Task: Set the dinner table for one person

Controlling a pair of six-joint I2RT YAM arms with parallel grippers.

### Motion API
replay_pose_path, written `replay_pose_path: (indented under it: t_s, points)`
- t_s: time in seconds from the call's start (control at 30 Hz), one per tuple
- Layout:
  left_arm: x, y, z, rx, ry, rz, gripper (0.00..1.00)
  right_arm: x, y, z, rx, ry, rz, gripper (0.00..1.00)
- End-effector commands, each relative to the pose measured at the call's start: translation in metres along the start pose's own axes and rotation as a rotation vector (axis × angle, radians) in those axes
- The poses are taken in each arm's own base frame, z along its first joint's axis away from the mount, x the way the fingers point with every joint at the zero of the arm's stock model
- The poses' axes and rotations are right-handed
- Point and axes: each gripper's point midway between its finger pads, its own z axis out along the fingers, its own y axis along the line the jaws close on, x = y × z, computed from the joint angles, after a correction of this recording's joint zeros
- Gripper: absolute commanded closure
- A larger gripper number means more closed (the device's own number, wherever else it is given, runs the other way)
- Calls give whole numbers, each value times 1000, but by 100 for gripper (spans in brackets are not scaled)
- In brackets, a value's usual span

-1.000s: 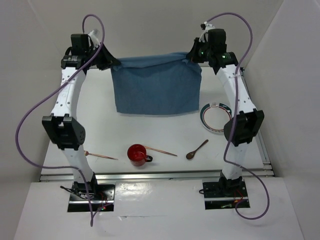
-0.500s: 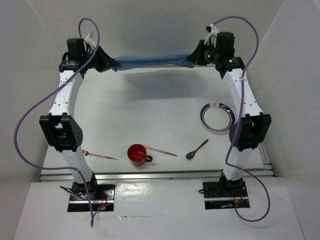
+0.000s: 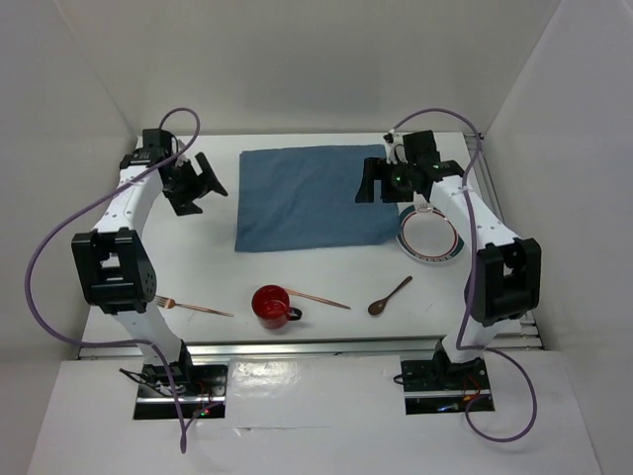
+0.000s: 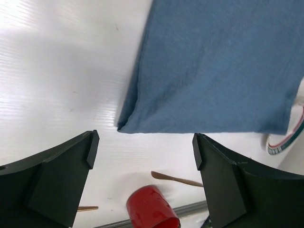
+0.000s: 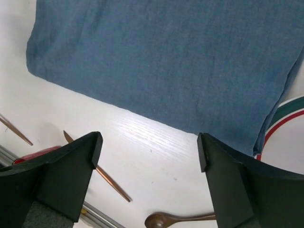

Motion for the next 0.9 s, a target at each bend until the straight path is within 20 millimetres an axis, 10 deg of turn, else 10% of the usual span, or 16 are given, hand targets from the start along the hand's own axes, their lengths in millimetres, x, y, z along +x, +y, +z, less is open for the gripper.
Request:
replay_pose_path:
  t_s: [0.0,0.07,0.23,0.33,0.63,0.87]
  points:
    - [-16,-5,-19,-46,-80,67,0,-20,5,-24,46,-82,-13,9]
    - [-12,-16,-12,-23,-71,92,6,-24,3,-10,36,-61,16,25]
    - [17,-37,41,18,66,106,63,-12,-21,49,74,35,121,67]
    - [32,-47,67,18,107,114,65,0,-37,83,104,96,167,87]
    - [74,-20,126,-108,217,73,68,44,-64,125,164,169,261,92]
    - [93,24,134,-242,261,11,68,89,-61,127,143,244,299,92]
